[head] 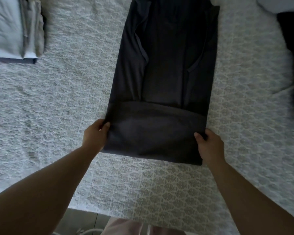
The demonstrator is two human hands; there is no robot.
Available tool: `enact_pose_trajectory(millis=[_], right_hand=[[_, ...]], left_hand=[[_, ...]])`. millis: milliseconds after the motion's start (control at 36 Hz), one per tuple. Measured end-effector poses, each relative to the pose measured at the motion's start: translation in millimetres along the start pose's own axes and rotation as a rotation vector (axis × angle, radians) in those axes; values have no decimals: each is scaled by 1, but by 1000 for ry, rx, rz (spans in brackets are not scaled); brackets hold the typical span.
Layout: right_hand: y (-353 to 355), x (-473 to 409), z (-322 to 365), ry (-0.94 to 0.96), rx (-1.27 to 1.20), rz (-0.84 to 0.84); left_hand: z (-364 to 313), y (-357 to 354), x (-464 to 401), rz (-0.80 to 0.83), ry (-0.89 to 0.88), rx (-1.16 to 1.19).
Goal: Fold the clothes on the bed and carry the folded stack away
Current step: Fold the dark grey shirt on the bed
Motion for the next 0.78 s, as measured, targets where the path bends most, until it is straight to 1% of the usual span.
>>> enact_pose_trajectory(millis=[111, 194, 278, 333, 361, 389, 417, 472, 528, 556, 611, 639, 667, 722, 778], right_hand=[[-3, 2, -7, -116, 38, 42], [-4, 10, -14, -143, 74, -2], [-9, 22, -17, -179, 46, -77], [-13, 29, -13, -225, -2, -136], [-15, 32, -10, -217, 13, -177], [-17, 36, -6, -170, 78, -222], [-19, 41, -2, -76, 168, -256], [-25, 49, 8, 214, 319, -253], [-37, 56, 13, 495, 438, -137], [-44, 60, 14, 601, 505, -31], [-58, 65, 12, 746, 693, 216], [-64, 67, 8, 777, 777, 314], [-69, 67, 3, 778, 835, 373], [-70, 65, -2, 745, 894, 384], [-63, 61, -6, 692, 905, 326]], left_hand=[[1, -2, 1, 15, 34, -8], [1, -2, 8, -36, 13, 22], [2, -5, 20, -70, -99, -51], [1, -8, 32, -75, -218, -155], [2, -10, 37, -95, -280, -230], [3, -12, 43, -127, -349, -318], [4, -12, 47, -152, -429, -406], [4, -15, 53, -125, -640, -544], [4, -22, 58, 19, -846, -658], [5, -26, 59, 112, -908, -726], [10, -32, 58, 244, -937, -850], [15, -34, 56, 273, -905, -872], [20, -34, 52, 282, -856, -874], [25, -30, 45, 271, -792, -868], [26, -24, 40, 258, -769, -868]])
Point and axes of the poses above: each hand's wrist, its own x-axis away from the middle knuckle, its own y-axis out of the back of the hand, z = x × y, the point moved 1 cm from there along -x, towards the middle knuckle, and after that the axes turned 2 degrees about y, right-handed, at the moved point
